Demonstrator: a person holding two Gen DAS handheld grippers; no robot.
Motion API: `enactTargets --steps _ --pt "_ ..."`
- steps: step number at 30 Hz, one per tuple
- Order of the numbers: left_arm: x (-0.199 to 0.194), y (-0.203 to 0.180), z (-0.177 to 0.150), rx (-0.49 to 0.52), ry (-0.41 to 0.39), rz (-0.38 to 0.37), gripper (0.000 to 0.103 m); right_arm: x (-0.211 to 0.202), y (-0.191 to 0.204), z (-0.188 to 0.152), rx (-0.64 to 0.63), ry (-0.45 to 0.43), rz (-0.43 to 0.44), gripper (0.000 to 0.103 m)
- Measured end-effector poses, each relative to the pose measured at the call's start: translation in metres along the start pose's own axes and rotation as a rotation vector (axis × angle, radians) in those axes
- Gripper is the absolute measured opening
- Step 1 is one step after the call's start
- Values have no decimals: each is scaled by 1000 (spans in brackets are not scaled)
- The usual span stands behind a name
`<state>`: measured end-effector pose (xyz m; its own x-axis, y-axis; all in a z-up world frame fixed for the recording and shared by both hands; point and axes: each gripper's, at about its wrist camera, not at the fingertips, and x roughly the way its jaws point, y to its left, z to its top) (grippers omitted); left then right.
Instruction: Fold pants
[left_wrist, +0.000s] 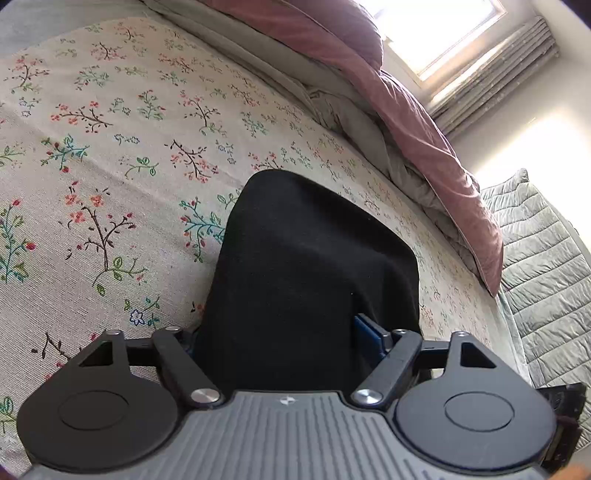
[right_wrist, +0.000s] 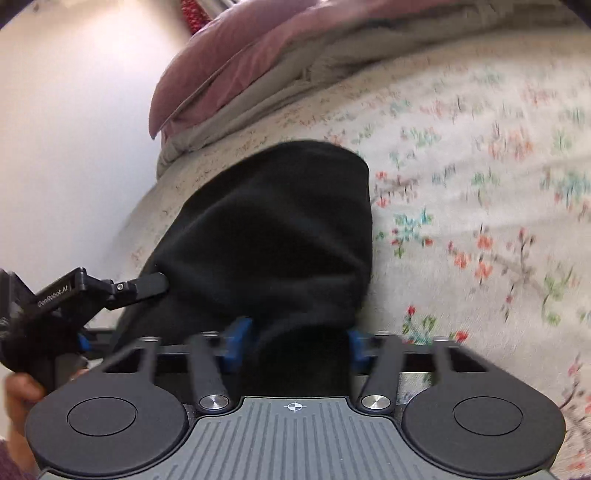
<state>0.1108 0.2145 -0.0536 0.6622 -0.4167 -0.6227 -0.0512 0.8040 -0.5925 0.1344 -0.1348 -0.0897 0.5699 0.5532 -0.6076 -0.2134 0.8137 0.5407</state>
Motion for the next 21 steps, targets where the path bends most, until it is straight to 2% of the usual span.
enactTargets --steps 3,5,9,10,14,16,18,19,21 --pt "-4 -8 0 -4 -34 8 87 -8 -1 7 1 -26 22 23" --pt "-6 -13 0 -15 -49 -4 76 -14 4 12 -40 -49 16 21" --pt "0 -27 4 -86 -82 -99 67 -33 19 25 -162 -112 -5 20" --pt "2 -36 5 -80 -103 -139 57 -40 20 30 -185 -134 -12 20" --pt "17 -79 11 -30 -152 -234 57 -73 9 58 -219 -224 -15 20" --pt "41 -94 11 -31 -126 -234 58 -87 -8 72 -194 -247 -21 20" --pt "74 -104 7 -36 -50 -206 60 -96 -30 84 -169 -258 -28 20" --pt "91 -106 2 -38 -4 -180 63 -97 -42 88 -163 -252 -47 20" --pt "115 -108 -9 -35 31 -146 83 -90 -72 95 -127 -208 -92 20"
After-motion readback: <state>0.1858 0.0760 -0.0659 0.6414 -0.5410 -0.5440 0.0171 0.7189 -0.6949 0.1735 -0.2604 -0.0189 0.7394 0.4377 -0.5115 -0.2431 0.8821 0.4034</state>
